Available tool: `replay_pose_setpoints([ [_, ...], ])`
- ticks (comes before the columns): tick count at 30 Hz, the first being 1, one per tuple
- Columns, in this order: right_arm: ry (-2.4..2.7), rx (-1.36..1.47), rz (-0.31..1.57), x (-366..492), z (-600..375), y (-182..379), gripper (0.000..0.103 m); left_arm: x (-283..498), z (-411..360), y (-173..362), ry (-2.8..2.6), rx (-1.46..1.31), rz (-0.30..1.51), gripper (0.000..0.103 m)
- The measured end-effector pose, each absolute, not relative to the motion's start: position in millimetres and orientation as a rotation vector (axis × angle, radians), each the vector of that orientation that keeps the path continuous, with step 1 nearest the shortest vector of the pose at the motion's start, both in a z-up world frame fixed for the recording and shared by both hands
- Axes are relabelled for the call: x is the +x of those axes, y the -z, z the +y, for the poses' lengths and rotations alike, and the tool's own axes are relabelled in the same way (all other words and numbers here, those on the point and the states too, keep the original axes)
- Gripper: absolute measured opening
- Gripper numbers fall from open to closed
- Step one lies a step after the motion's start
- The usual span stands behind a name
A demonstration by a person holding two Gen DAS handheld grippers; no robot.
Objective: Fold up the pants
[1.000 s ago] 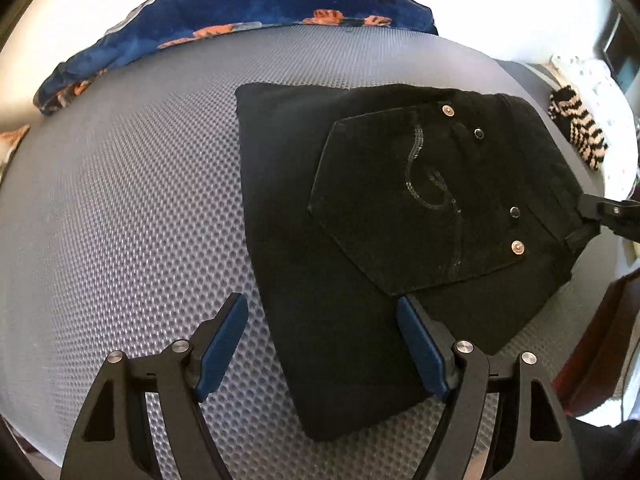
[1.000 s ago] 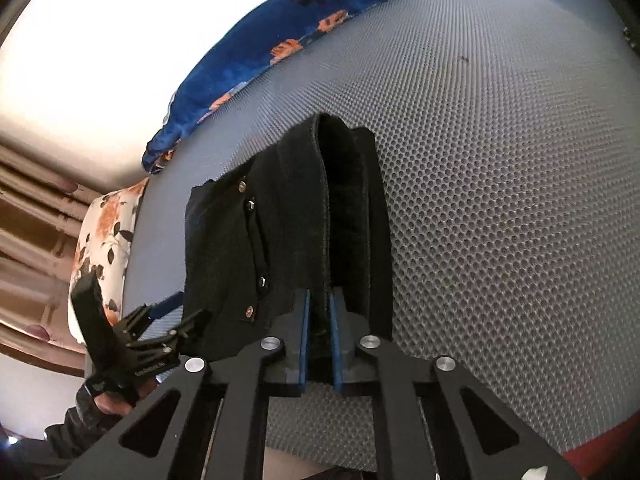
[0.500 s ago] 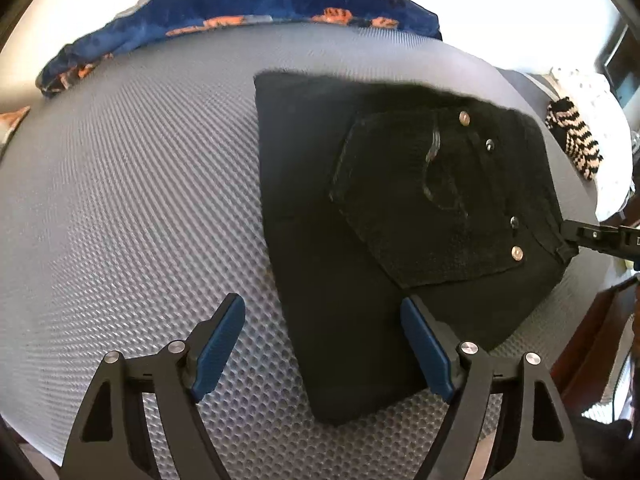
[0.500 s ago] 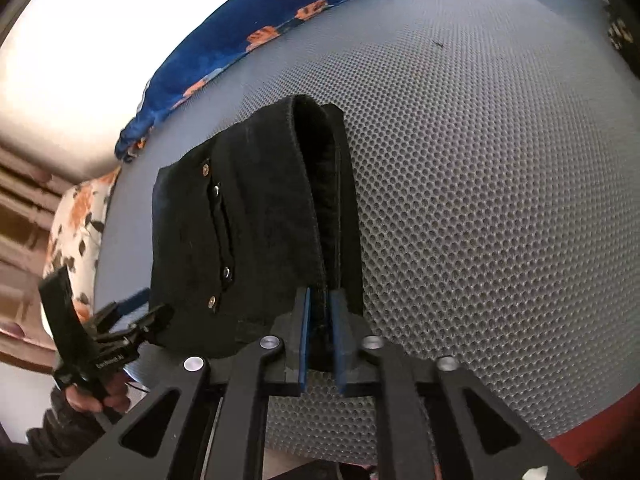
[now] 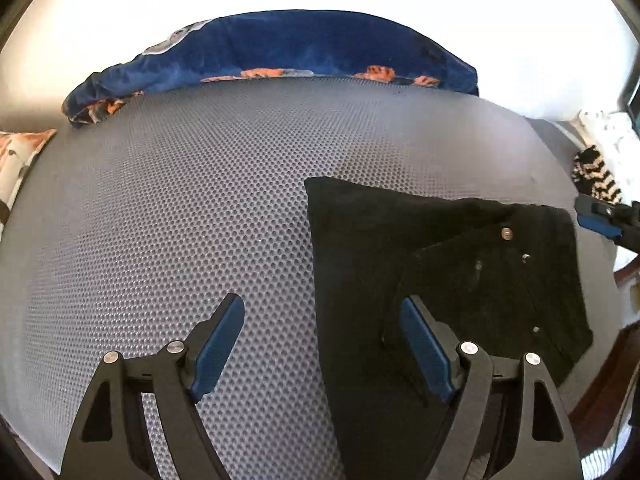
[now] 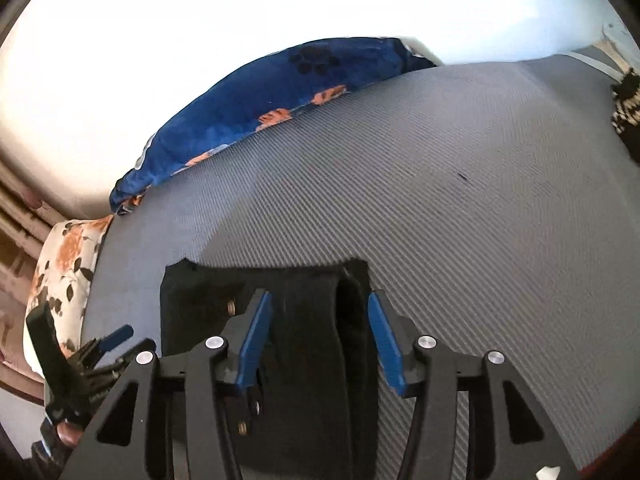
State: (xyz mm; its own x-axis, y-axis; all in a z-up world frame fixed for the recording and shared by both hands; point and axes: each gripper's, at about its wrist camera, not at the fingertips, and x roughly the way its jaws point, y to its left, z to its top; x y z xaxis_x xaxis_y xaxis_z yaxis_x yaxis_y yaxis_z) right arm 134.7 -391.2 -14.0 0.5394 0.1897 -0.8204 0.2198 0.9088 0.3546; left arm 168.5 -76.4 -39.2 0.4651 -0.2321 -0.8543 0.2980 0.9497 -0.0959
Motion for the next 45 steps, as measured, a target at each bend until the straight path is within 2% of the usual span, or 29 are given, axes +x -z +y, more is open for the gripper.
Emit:
replay_pose_setpoints([
  [9,0.049,0.452,1.089,147,-393,54,0.052,175,-83,74,0.311,0.098,1.076,0.081],
  [15,0.043,0.382,1.127,133,-378,58,0.052,171,-85,74,0.305,0.111,1.064,0.081],
  [33,0.006,0.472,1.169,94,-379,74,0.052,135,-85,78,0.34,0.093,1.1,0.081],
  [45,-0.119,0.554,1.136,89,-393,87,0.053,144,-50,82,0.436,-0.139,1.195,0.078],
])
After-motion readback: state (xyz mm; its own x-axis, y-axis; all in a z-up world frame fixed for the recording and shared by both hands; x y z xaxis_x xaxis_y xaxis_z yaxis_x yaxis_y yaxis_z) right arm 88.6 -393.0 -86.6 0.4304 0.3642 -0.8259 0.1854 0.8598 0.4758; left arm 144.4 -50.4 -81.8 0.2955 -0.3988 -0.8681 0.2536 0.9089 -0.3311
